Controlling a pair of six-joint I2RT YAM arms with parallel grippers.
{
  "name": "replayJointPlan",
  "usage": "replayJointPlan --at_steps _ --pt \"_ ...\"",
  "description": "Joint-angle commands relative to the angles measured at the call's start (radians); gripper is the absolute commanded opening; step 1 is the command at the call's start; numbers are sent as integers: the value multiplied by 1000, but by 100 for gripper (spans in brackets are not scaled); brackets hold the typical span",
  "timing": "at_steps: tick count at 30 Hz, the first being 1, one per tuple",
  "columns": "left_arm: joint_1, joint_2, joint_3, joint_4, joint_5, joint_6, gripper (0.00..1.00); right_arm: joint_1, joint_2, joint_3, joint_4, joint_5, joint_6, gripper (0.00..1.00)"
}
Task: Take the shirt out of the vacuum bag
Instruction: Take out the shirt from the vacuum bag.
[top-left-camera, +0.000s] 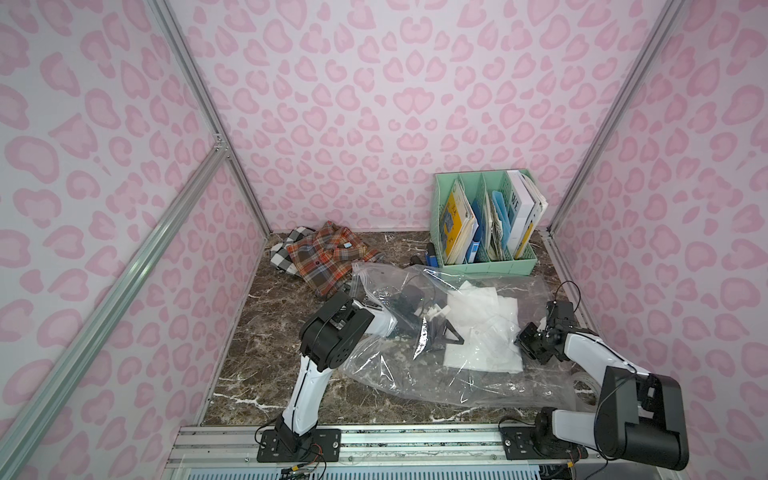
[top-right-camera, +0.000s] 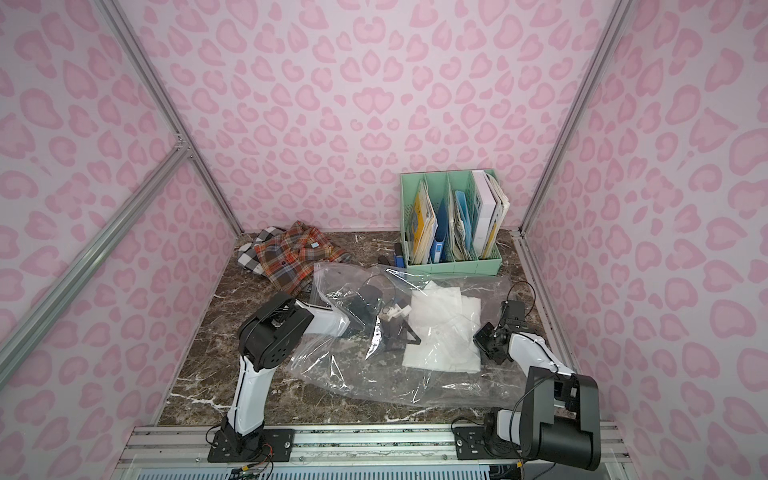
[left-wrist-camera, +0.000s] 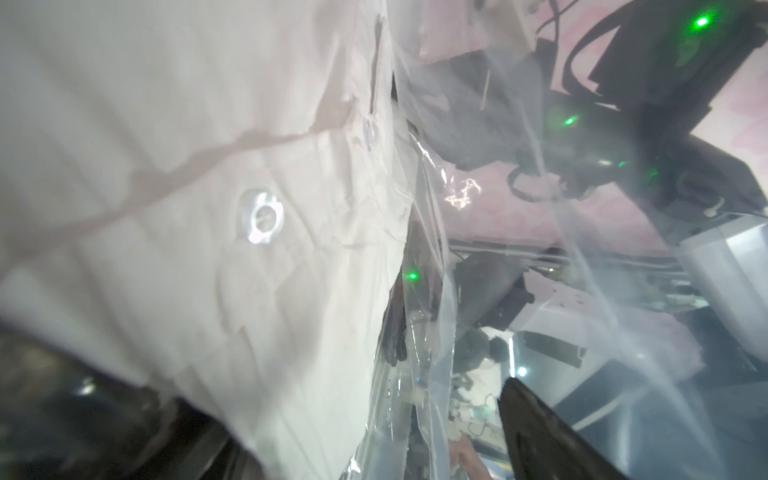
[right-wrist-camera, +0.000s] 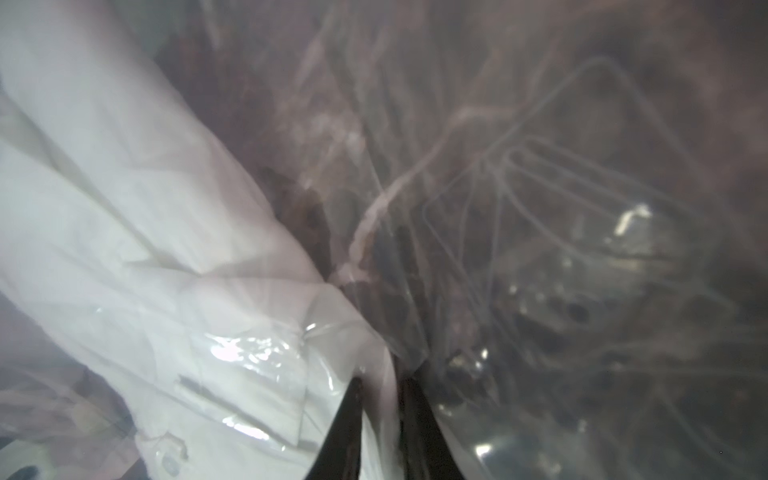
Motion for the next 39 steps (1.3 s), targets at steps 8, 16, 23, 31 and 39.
replayJointPlan --at_steps 8,16,23,31,39 --pt "-14 101 -2 -364 -354 50 51 72 23 -34 -33 24 41 13" --pt "-13 92 43 -420 -370 95 4 83 -13 -39 -39 14 40 11" --pt "-5 -56 76 -526 -373 164 4 83 -106 51 -87 5 19 38" --pt "32 -160 3 -502 -361 127 5 54 -32 21 -26 18 85 50" --pt "142 -339 -60 -578 -375 148 4 20 141 101 -3 73 61 51"
